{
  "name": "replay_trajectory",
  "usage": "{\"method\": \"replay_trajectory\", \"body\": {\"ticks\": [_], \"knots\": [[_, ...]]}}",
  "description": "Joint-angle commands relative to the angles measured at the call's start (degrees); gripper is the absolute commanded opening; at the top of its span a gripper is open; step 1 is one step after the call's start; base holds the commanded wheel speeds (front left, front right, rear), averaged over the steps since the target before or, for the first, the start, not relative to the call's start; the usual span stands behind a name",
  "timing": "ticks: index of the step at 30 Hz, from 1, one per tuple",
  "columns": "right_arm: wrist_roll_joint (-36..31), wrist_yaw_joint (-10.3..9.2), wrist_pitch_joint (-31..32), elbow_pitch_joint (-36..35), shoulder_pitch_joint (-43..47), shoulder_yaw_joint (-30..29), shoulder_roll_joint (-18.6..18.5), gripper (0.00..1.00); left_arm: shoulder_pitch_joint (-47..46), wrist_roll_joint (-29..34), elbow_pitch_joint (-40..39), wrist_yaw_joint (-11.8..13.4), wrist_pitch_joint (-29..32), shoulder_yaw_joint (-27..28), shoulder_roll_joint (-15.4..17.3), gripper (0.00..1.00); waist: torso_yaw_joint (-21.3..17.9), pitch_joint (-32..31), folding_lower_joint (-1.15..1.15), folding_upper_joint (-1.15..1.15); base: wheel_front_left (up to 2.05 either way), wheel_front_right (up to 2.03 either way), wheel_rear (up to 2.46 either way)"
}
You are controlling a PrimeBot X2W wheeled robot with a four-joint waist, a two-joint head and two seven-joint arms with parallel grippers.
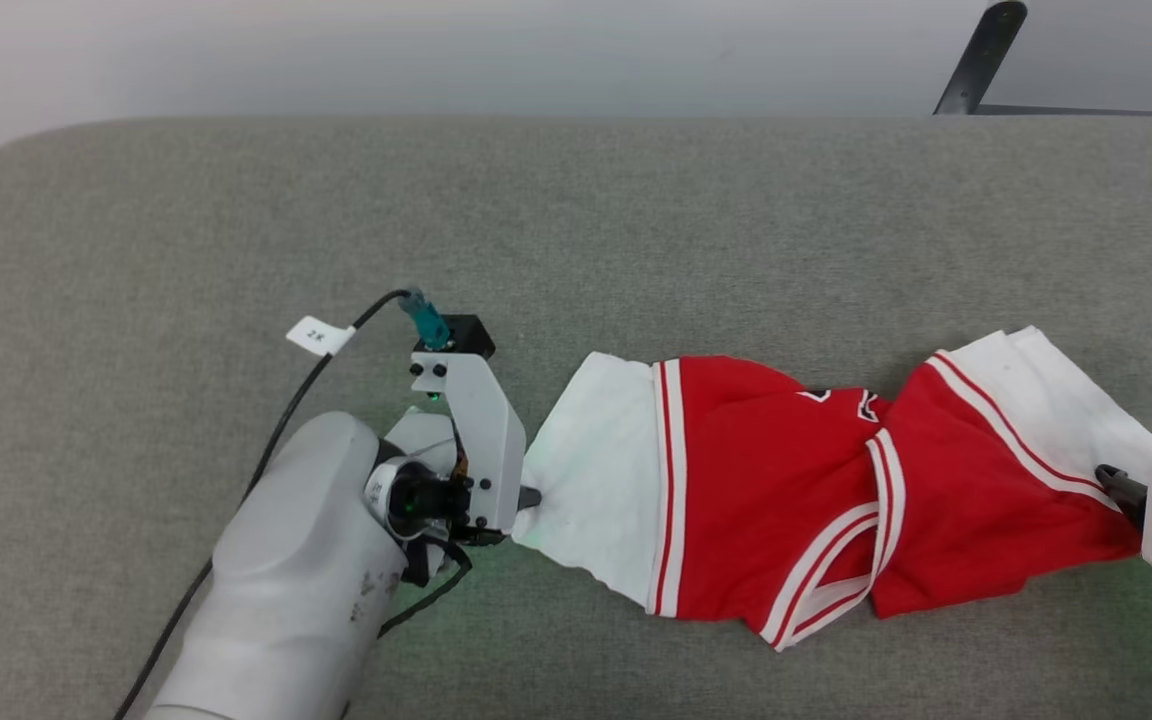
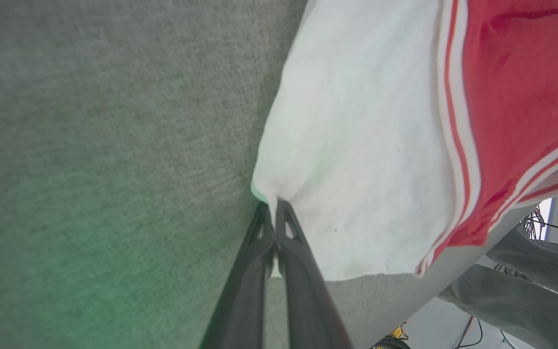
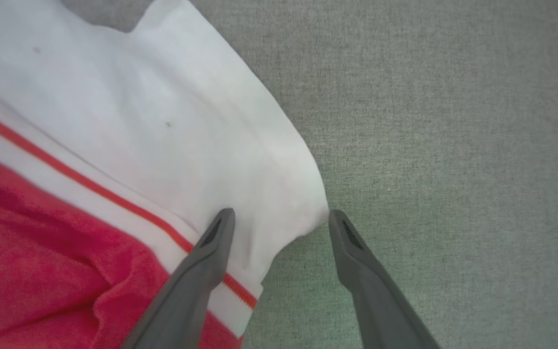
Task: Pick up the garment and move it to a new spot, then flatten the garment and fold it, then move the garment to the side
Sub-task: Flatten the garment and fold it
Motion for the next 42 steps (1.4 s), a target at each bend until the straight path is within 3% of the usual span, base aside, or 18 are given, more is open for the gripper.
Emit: {"method": "replay_trajectory", "body": {"ticks": [1,4,5,6,12,16,22,28,35,42], "knots": [[-1.1,-0.06,-0.1,1.9,-1.4,0.1,0.4,1.00,0.0,-0.1,0.7,-0.1,-0.4,-0.5,0.0,0.00,0.7,0.8,0.00,0.00,0.00,0.00,0.00],[-0.8,-0.05,-0.2,5.2,-3.2,0.2,1.4,1.00,-0.5,-0.4,0.8,-0.3,-0.2,-0.9,-0.2,0.00,1.1,1.3,0.00,0.00,0.00,0.00,0.00],[-1.0,-0.06,0.2,6.7,-3.5,-0.3,1.6,0.45,-0.5,-0.7,1.0,-0.4,0.1,-0.9,-0.2,0.00,1.2,1.5,0.00,0.00,0.00,0.00,0.00],[-1.7,-0.06,0.6,8.0,-3.8,-0.4,1.6,0.00,-0.6,-0.8,1.0,-0.4,0.3,-1.0,-0.3,0.00,1.5,1.6,0.00,0.00,0.00,0.00,0.00],[-1.8,-0.06,2.4,11.8,-6.2,-1.6,2.1,0.00,-1.4,-1.6,1.5,-0.6,1.1,-1.5,0.8,0.00,2.4,1.1,0.00,0.00,0.00,0.00,0.00],[3.5,-0.04,4.0,9.4,-9.6,-3.0,3.3,0.00,-3.8,-1.8,1.1,-0.4,0.0,-0.6,1.5,0.00,3.0,-0.7,0.00,0.00,0.00,0.00,0.00],[9.0,-0.04,4.4,6.6,-15.9,-5.9,6.0,0.00,-10.1,-0.8,1.7,1.5,-1.4,0.2,2.4,0.00,3.9,-5.2,0.00,0.00,0.00,0.00,0.00],[8.6,-0.04,1.9,7.7,-23.5,-7.6,9.2,0.00,-17.4,0.6,3.5,3.3,-4.0,1.0,3.0,0.00,4.3,-7.8,0.00,0.00,0.00,0.00,0.00],[6.0,-0.04,-7.1,12.8,-34.5,-7.9,12.4,0.00,-27.9,3.2,8.7,4.7,-11.7,1.7,3.6,0.00,4.5,-8.9,0.00,0.00,0.00,0.00,0.00],[4.9,-0.04,-20.3,18.7,-43.4,-8.1,13.0,0.00,-38.3,5.2,13.7,6.2,-23.3,3.2,5.0,0.00,4.5,-8.6,0.00,0.00,0.00,0.00,0.00]]}}
